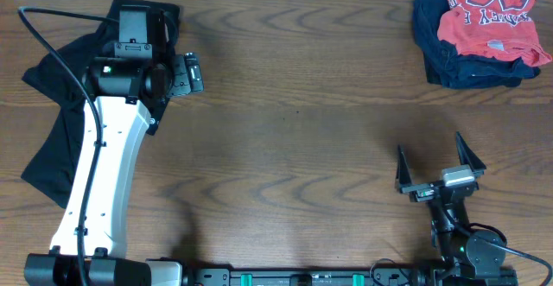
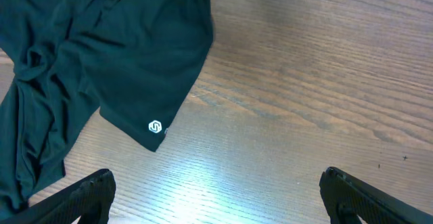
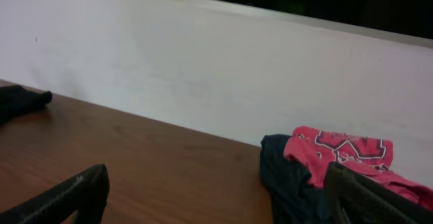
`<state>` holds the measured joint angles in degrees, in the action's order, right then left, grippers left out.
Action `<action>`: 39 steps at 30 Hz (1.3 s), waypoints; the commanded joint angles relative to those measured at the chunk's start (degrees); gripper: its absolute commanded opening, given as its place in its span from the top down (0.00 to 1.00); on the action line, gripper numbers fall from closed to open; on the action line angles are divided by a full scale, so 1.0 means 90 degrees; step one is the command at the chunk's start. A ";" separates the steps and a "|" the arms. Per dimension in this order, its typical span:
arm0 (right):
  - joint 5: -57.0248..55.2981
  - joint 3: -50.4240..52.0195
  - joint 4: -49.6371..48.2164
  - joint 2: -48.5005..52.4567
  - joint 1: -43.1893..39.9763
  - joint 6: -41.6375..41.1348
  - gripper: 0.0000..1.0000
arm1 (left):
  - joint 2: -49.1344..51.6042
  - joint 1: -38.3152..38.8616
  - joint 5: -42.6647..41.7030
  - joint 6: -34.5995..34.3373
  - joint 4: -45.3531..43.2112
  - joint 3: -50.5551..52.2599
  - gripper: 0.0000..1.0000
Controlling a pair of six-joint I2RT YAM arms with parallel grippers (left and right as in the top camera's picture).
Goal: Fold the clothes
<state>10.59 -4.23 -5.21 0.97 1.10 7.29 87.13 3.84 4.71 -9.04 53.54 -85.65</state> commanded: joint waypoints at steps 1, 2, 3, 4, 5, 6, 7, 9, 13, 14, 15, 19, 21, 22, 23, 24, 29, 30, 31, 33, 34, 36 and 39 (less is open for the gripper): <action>-0.0165 0.0194 -0.0034 -0.0078 0.0092 -0.0112 0.01 | 0.0012 -0.0032 0.0032 -0.0029 0.0005 -0.0092 0.02; -0.0211 0.0231 -0.0034 -0.0078 0.0104 -0.0112 0.01 | 0.0012 -0.0032 0.0032 -0.0032 0.0005 -0.0092 0.02; -0.0257 0.0274 -0.0034 -0.0078 0.0124 -0.0112 0.01 | 0.0012 -0.0032 0.0032 -0.0029 0.0005 -0.0092 0.02; -0.0306 0.0328 -0.0036 -0.0078 0.0146 -0.0112 0.01 | 0.0012 -0.0032 0.0032 -0.0029 0.0005 -0.0092 0.02; -0.0308 0.0384 -0.0041 -0.0078 0.0163 -0.0112 0.01 | 0.0012 -0.0032 0.0032 -0.0032 0.0005 -0.0092 0.02; -0.0325 0.0447 -0.0022 -0.0078 0.0180 -0.0112 0.01 | 0.0012 -0.0032 0.0032 -0.0032 0.0005 -0.0092 0.02; -0.0321 0.0440 0.0143 -0.0078 0.0202 -0.0114 0.01 | 0.0012 -0.0032 0.0032 -0.0032 0.0005 -0.0092 0.02; -0.0323 0.0435 0.0338 -0.0078 0.0265 -0.0114 0.01 | 0.0012 -0.0032 0.0032 -0.0029 0.0007 -0.0092 0.02; -0.0321 0.0435 0.0899 -0.0078 0.0294 -0.0114 0.01 | 0.0012 -0.0032 0.0032 -0.0032 0.0002 -0.0092 0.02; -0.0357 0.0435 0.1001 -0.0078 0.0301 -0.0143 0.01 | 0.0012 -0.0032 0.0032 -0.0032 0.0002 -0.0092 0.02; -0.0369 0.0435 0.0993 -0.0078 0.0301 -0.0141 0.01 | 0.0012 -0.0032 0.0032 -0.0032 0.0002 -0.0092 0.02; -0.0364 0.0435 0.0986 -0.0070 0.0301 -0.0141 0.01 | 0.0012 -0.0032 0.0032 -0.0032 0.0002 -0.0092 0.02; -0.0364 0.0435 0.0984 -0.0070 0.0301 -0.0138 0.01 | 0.0012 -0.0032 0.0032 -0.0032 0.0002 -0.0092 0.02; -0.0364 0.0435 0.0984 -0.0070 0.0301 -0.0141 0.01 | 0.0012 -0.0032 0.0032 -0.0029 0.0002 -0.0092 0.02; -0.0364 0.0435 0.0984 -0.0070 0.0301 -0.0141 0.01 | 0.0012 -0.0032 0.0032 -0.0029 0.0002 -0.0092 0.02; -0.0364 0.0435 0.0984 -0.0070 0.0301 -0.0141 0.01 | 0.0012 -0.0032 0.0032 -0.0029 0.0002 -0.0092 0.02; -0.0364 0.0435 0.0984 -0.0070 0.0301 -0.0141 0.01 | 0.0012 -0.0032 0.0032 -0.0032 0.0002 -0.0092 0.02; -0.0364 0.0435 0.0984 -0.0070 0.0301 -0.0141 0.01 | 0.0012 -0.0032 0.0032 -0.0029 0.0002 -0.0092 0.02; -0.0364 0.0435 0.0984 -0.0070 0.0301 -0.0138 0.01 | 0.0012 -0.0032 0.0032 -0.0029 0.0002 -0.0092 0.02; -0.0364 0.0435 0.0984 -0.0070 0.0301 -0.0138 0.01 | 0.0012 -0.0032 0.0032 -0.0029 0.0002 -0.0092 0.02; -0.0364 0.0435 0.0984 -0.0070 0.0301 -0.0138 0.01 | 0.0012 -0.0032 0.0032 -0.0029 0.0002 -0.0092 0.02; -0.0364 0.0435 0.0984 -0.0070 0.0301 -0.0141 0.01 | 0.0012 -0.0032 0.0032 -0.0032 0.0002 -0.0092 0.02; -0.0364 0.0435 0.0984 -0.0070 0.0301 -0.0138 0.01 | 0.0012 -0.0032 0.0032 -0.0032 0.0002 -0.0092 0.02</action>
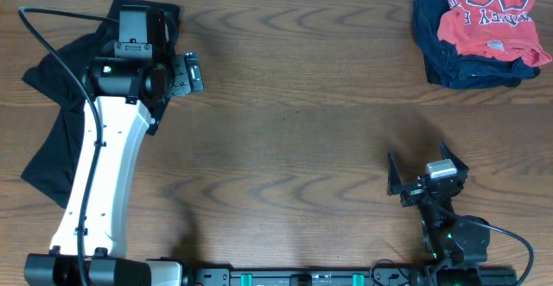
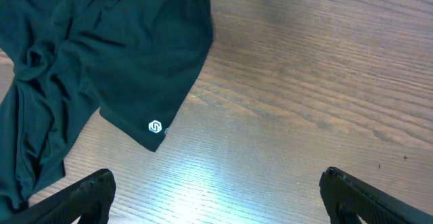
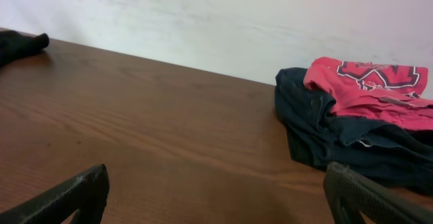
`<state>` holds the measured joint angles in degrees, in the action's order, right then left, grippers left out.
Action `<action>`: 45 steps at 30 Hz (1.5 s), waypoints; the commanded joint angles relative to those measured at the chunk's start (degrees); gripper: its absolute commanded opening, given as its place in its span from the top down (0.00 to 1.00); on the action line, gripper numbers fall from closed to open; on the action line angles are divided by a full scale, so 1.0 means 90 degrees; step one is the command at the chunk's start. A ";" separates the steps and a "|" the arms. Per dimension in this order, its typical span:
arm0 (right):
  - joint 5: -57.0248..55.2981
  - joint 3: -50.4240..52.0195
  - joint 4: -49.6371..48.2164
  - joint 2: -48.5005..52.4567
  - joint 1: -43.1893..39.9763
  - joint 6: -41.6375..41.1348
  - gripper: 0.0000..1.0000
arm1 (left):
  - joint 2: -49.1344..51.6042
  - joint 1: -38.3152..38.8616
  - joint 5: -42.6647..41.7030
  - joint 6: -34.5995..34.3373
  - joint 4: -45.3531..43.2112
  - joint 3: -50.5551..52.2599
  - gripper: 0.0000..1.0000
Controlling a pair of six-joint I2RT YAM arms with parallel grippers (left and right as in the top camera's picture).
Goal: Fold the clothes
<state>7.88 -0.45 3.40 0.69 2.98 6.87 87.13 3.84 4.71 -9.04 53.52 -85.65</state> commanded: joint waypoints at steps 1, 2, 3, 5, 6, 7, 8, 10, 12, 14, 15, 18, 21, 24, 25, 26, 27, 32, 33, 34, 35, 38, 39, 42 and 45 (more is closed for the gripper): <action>-0.0063 0.0015 0.0027 -0.0039 0.0092 -0.0095 0.01 | 0.0012 -0.0032 0.0032 -0.0032 0.0005 -0.0092 0.02; -0.0063 0.0015 0.0027 -0.0039 0.0092 -0.0095 0.01 | 0.0012 -0.0032 0.0032 -0.0032 0.0005 -0.0092 0.02; -0.0063 0.0015 0.0027 -0.0039 0.0092 -0.0095 0.01 | 0.0012 -0.0032 0.0032 -0.0029 0.0005 -0.0092 0.02; -0.0063 0.0015 0.0027 -0.0039 0.0092 -0.0095 0.01 | 0.0012 -0.0032 0.0032 -0.0032 0.0005 -0.0092 0.02; -0.0063 0.0015 0.0027 -0.0039 0.0092 -0.0095 0.01 | 0.0012 -0.0032 0.0032 -0.0029 0.0005 -0.0092 0.02; -0.0063 0.0015 0.0027 -0.0039 0.0092 -0.0095 0.01 | 0.0012 -0.0032 0.0032 -0.0029 0.0005 -0.0092 0.02; -0.0063 0.0015 0.0027 -0.0039 0.0092 -0.0092 0.01 | 0.0012 -0.0032 0.0034 -0.0029 0.0036 -0.0092 0.02; -0.0063 0.0015 0.0027 -0.0039 0.0092 -0.0092 0.01 | 0.0012 -0.0032 0.0085 0.0000 0.0024 -0.0092 0.02; -0.0063 0.0015 0.0027 -0.0039 0.0092 -0.0095 0.01 | 0.0010 -0.0032 0.0102 0.0102 0.0017 -0.0092 0.02; -0.0063 0.0015 0.0027 -0.0039 0.0092 -0.0092 0.01 | -0.0015 -0.0032 0.0102 0.0095 -0.0053 -0.0092 0.02; -0.0063 0.0015 0.0027 -0.0039 0.0092 -0.0095 0.01 | -0.0041 -0.0032 0.0097 0.0092 -0.0180 -0.0090 0.02; -0.0063 0.0015 0.0027 -0.0039 0.0092 -0.0092 0.01 | -0.0194 -0.0027 -0.0083 0.0092 -0.0753 0.0029 0.02; -0.0063 0.0015 0.0027 -0.0039 0.0092 -0.0092 0.01 | -0.0573 -0.0027 -0.0454 0.0090 -0.1620 0.0425 0.02; -0.0063 0.0015 0.0027 -0.0039 0.0092 -0.0095 0.01 | -0.1061 -0.0027 -0.0624 0.0090 -0.2494 0.1027 0.02; -0.0063 0.0015 0.0027 -0.0039 0.0092 -0.0095 0.01 | -0.1309 -0.0027 -0.0624 0.0090 -0.2807 0.1326 0.02; -0.0063 0.0015 0.0027 -0.0039 0.0092 -0.0095 0.01 | -0.1547 -0.0027 -0.0624 0.0090 -0.3060 0.1620 0.02; -0.0063 0.0015 0.0027 -0.0039 0.0092 -0.0095 0.01 | -0.1763 -0.0027 -0.0622 0.0090 -0.3259 0.1882 0.02; -0.0063 0.0015 0.0027 -0.0039 0.0092 -0.0095 0.01 | -0.2997 -0.0034 -0.0619 0.0092 -0.4184 0.3427 0.02; -0.0063 0.0015 0.0027 -0.0039 0.0092 -0.0095 0.01 | -0.3281 -0.0034 -0.0619 0.0092 -0.4386 0.3781 0.02; -0.0063 0.0015 0.0027 -0.0039 0.0092 -0.0095 0.01 | -0.3640 -0.0034 -0.0619 0.0092 -0.4634 0.4223 0.02; -0.0063 0.0015 0.0027 -0.0039 0.0092 -0.0095 0.01 | -0.3876 -0.0034 -0.0619 0.0092 -0.4806 0.4522 0.02; -0.0063 0.0015 0.0027 -0.0039 0.0092 -0.0095 0.01 | -0.4619 -0.0034 -0.0617 0.0092 -0.5282 0.5399 0.02; -0.0063 0.0015 0.0027 -0.0039 0.0092 -0.0095 0.01 | -0.4911 -0.0034 -0.0617 0.0092 -0.5442 0.5705 0.02; -0.0063 0.0015 0.0027 -0.0039 0.0092 -0.0095 0.01 | -0.5734 -0.0034 -0.0612 0.0092 -0.5865 0.6523 0.02; -0.0066 0.0015 0.0027 -0.0039 0.0092 -0.0095 0.01 | -0.6394 -0.0034 -0.0588 0.0092 -0.6227 0.7167 0.02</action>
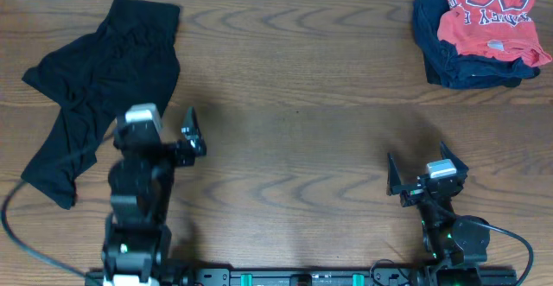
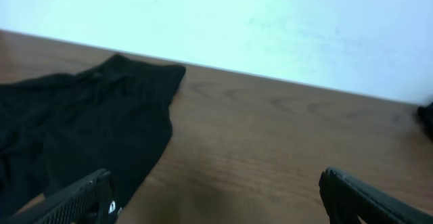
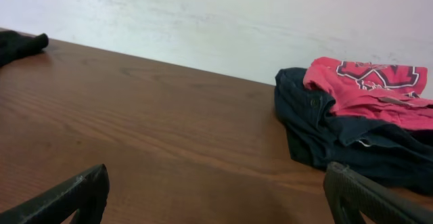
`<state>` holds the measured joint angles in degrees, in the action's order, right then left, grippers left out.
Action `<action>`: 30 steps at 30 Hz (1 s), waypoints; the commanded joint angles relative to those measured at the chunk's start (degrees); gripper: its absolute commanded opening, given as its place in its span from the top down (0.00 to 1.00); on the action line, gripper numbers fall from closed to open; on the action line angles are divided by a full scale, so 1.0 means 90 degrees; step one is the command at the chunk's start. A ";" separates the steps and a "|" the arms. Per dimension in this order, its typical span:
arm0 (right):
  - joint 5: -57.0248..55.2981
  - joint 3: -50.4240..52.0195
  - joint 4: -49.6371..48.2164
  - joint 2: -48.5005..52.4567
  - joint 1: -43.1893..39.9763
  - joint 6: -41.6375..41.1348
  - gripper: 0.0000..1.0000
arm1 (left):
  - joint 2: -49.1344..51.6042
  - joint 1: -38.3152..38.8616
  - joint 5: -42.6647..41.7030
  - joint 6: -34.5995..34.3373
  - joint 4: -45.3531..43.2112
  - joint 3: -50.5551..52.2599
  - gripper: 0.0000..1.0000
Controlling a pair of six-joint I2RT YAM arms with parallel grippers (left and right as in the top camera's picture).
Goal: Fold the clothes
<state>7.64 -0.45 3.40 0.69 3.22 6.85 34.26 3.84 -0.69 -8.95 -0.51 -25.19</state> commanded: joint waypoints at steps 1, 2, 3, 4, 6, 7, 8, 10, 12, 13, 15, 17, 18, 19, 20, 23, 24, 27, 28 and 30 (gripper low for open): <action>-0.0036 0.0015 0.0027 -0.0039 0.0066 -0.0092 0.01 | -0.0758 -0.0034 0.0012 0.0083 -0.0330 0.0673 0.02; -0.0036 0.0015 0.0027 -0.0039 0.0066 -0.0092 0.01 | -0.0959 -0.0034 0.0012 0.0083 -0.0418 0.0850 0.02; -0.0036 0.0015 0.0027 -0.0039 0.0066 -0.0092 0.01 | -0.1190 -0.0034 0.0012 0.0083 -0.0503 0.1044 0.02; -0.0036 0.0015 0.0027 -0.0039 0.0066 -0.0090 0.01 | -0.1396 -0.0034 0.0010 0.0083 -0.0551 0.1202 0.02; -0.0036 0.0015 0.0027 -0.0039 0.0066 -0.0092 0.01 | -0.1865 -0.0034 0.0010 0.0083 -0.0571 0.1494 0.02; -0.0036 0.0015 0.0027 -0.0039 0.0066 -0.0092 0.01 | -0.2120 -0.0034 0.0010 0.0083 -0.0573 0.1627 0.02; -0.0036 0.0015 0.0027 -0.0039 0.0066 -0.0092 0.01 | -0.2322 -0.0053 0.0010 0.0083 -0.0576 0.1727 0.02; -0.0036 0.0015 0.0027 -0.0039 0.0066 -0.0092 0.01 | -0.2698 -0.0131 0.0002 0.0080 -0.0576 0.1897 0.02; -0.0036 0.0015 0.0027 -0.0039 0.0066 -0.0092 0.01 | -0.2958 -0.0185 0.0002 0.0080 -0.0576 0.2006 0.02; -0.0036 0.0015 0.0027 -0.0039 0.0066 -0.0092 0.01 | -0.3060 -0.0209 0.0002 0.0083 -0.0573 0.2050 0.02; -0.0036 0.0015 0.0027 -0.0039 0.0066 -0.0090 0.01 | -0.3196 -0.0248 0.0002 0.0080 -0.0573 0.2103 0.02; -0.0036 0.0015 0.0027 -0.0039 0.0066 -0.0092 0.01 | -0.3317 -0.0253 0.0002 0.0083 -0.0568 0.2164 0.02; -0.0036 0.0015 0.0027 -0.0039 0.0066 -0.0092 0.01 | -0.3390 -0.0255 0.0005 0.0083 -0.0549 0.2198 0.02; -0.0036 0.0015 0.0027 -0.0039 0.0066 -0.0092 0.01 | -0.3458 -0.0253 0.0005 0.0085 -0.0551 0.2246 0.02; -0.0036 0.0015 0.0027 -0.0039 0.0066 -0.0090 0.01 | -0.3519 -0.0253 0.0005 0.0083 -0.0549 0.2290 0.02; -0.0036 0.0015 0.0027 -0.0039 0.0066 -0.0092 0.01 | -0.3670 -0.0253 0.0005 0.0083 -0.0551 0.2429 0.02; -0.0036 0.0015 0.0027 -0.0039 0.0066 -0.0090 0.01 | -0.3728 -0.0253 0.0005 0.0083 -0.0551 0.2484 0.02; -0.0036 0.0015 0.0027 -0.0039 0.0066 -0.0090 0.01 | -0.3796 -0.0253 0.0005 0.0083 -0.0629 0.2637 0.02; -0.0036 0.0015 0.0027 -0.0039 0.0066 -0.0092 0.01 | -0.3798 -0.0253 0.0005 0.0080 -0.0685 0.2698 0.02; -0.0039 0.0015 0.0027 -0.0039 0.0066 -0.0092 0.01 | -0.3798 -0.0253 0.0005 0.0083 -0.0733 0.2776 0.02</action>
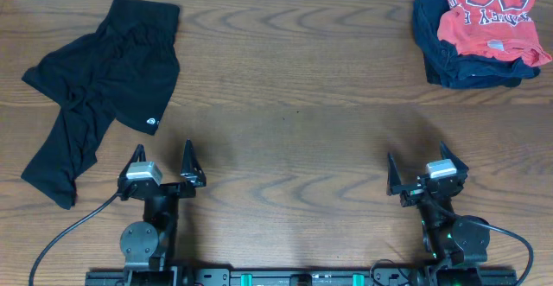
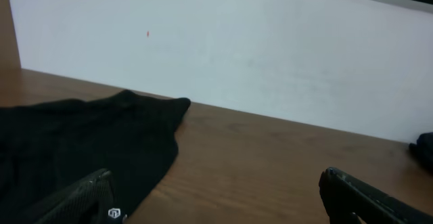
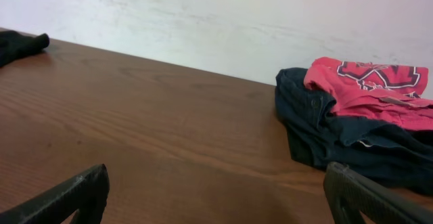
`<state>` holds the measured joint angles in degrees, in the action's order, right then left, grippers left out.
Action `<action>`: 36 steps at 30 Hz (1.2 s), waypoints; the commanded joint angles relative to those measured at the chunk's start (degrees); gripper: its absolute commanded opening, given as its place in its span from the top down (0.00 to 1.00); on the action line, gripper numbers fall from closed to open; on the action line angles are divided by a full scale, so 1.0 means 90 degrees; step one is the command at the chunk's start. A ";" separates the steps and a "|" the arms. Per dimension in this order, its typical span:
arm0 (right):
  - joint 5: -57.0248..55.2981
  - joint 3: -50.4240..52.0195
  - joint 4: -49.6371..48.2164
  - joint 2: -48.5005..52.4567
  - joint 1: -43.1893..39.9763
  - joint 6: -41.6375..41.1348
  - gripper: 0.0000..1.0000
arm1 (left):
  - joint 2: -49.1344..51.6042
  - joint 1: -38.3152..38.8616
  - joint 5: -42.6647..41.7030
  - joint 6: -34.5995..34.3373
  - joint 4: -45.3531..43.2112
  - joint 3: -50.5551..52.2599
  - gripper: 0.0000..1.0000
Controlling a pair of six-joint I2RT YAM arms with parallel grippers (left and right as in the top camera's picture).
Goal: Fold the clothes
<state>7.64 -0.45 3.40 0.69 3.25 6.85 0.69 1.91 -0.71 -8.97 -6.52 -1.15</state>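
A black garment (image 1: 95, 79) with a small white logo lies spread and rumpled at the table's far left; the left wrist view shows it (image 2: 81, 143) ahead on the left. A folded pile, a red printed shirt (image 1: 488, 9) on dark navy clothes (image 1: 458, 57), sits at the far right corner and shows in the right wrist view (image 3: 365, 109). My left gripper (image 1: 162, 167) stands open near the front edge, empty, well short of the black garment. My right gripper (image 1: 416, 172) stands open and empty near the front right.
The wooden table (image 1: 294, 113) runs between the two clothing spots. A white wall (image 2: 270, 68) borders the far edge. A black cable (image 1: 60, 238) trails from the left arm's base at the front.
The left arm has drawn further back to the front edge, its wrist camera now level with the table. The right arm and both sets of clothes have not moved.
At first the left arm reached out over the black garment's edge, open, and the right gripper stood open at the front right. The right arm then drew back slightly. Later the left arm had left the garment, and now both rest open at the front edge.
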 commanded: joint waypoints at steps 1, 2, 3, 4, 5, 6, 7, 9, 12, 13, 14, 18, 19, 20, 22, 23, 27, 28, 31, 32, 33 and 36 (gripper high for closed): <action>-0.0036 0.0015 0.0027 -0.0039 0.0063 -0.0092 0.01 | -0.0068 -0.0039 0.0010 0.0087 -0.0046 0.0104 0.02; -0.0036 0.0015 0.0027 -0.0039 0.0063 -0.0092 0.01 | -0.0068 -0.0039 0.0015 0.0090 -0.0022 0.0104 0.02; -0.0039 0.0015 0.0027 -0.0039 0.0063 -0.0092 0.01 | -0.0068 -0.0039 0.0039 0.0097 -0.0002 0.0104 0.02; -0.0036 0.0015 0.0027 -0.0039 0.0063 -0.0092 0.01 | -0.0068 -0.0039 0.0039 0.0163 0.0034 0.0104 0.02; -0.0036 0.0015 0.0027 -0.0039 0.0063 -0.0092 0.01 | -0.0068 -0.0039 0.0039 0.0182 0.0107 0.0104 0.02; -0.0036 0.0015 0.0027 -0.0039 0.0063 -0.0092 0.01 | -0.0068 -0.0039 0.0039 0.0182 0.0289 0.0104 0.02; -0.0036 0.0015 0.0027 -0.0039 0.0063 -0.0092 0.01 | -0.0068 -0.0039 0.0041 0.0185 0.0452 0.0104 0.02; -0.0036 0.0015 0.0027 -0.0039 0.0063 -0.0092 0.01 | -0.0068 -0.0039 0.0085 0.0180 0.0753 0.0104 0.02; -0.0036 0.0015 0.0027 -0.0039 0.0063 -0.0090 0.01 | -0.0068 -0.0039 0.0085 0.0182 0.1175 0.0104 0.02; -0.0036 0.0015 0.0027 -0.0039 0.0063 -0.0092 0.01 | -0.0068 -0.0039 0.0134 0.0211 0.1197 0.0104 0.02; -0.0036 0.0015 0.0027 -0.0039 0.0063 -0.0092 0.01 | -0.0068 -0.0039 0.0138 0.0238 0.1195 0.0104 0.02; -0.0036 0.0015 0.0027 -0.0039 0.0063 -0.0092 0.01 | -0.0068 -0.0039 0.0138 0.0379 0.1195 0.0104 0.02; -0.0036 0.0015 0.0027 -0.0039 0.0063 -0.0092 0.01 | -0.0068 -0.0039 0.0138 0.0376 0.1195 0.0104 0.02; -0.0036 0.0015 0.0027 -0.0039 0.0063 -0.0090 0.01 | -0.0068 -0.0039 0.0134 0.0374 0.1192 0.0104 0.02; -0.0036 0.0015 0.0027 -0.0039 0.0063 -0.0092 0.01 | -0.0068 -0.0039 0.0131 0.0374 0.1192 0.0102 0.02; -0.0036 0.0015 0.0027 -0.0039 0.0063 -0.0092 0.01 | -0.0066 -0.0039 0.0134 0.0374 0.1192 0.0102 0.02; -0.0036 0.0015 0.0027 -0.0039 0.0063 -0.0092 0.01 | -0.0046 -0.0039 0.0134 0.0374 0.1192 0.0102 0.02; -0.0036 0.0015 0.0027 -0.0039 0.0063 -0.0092 0.01 | -0.0046 -0.0039 0.0134 0.0374 0.1192 0.0102 0.02; -0.0036 0.0015 0.0027 -0.0039 0.0063 -0.0090 0.01 | -0.0046 -0.0039 0.0131 0.0374 0.1192 0.0102 0.02; -0.0036 0.0015 0.0027 -0.0039 0.0063 -0.0092 0.01 | -0.0046 -0.0039 0.0134 0.0374 0.1192 0.0102 0.02; -0.0036 0.0015 0.0027 -0.0039 0.0063 -0.0092 0.01 | -0.0046 -0.0039 0.0134 0.0374 0.1192 0.0102 0.02; -0.0036 0.0015 0.0027 -0.0039 0.0063 -0.0092 0.01 | -0.0046 -0.0039 0.0134 0.0374 0.1192 0.0102 0.02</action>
<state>7.64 -0.45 3.40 0.69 3.25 6.85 0.58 1.91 -0.93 -6.15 1.61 -1.10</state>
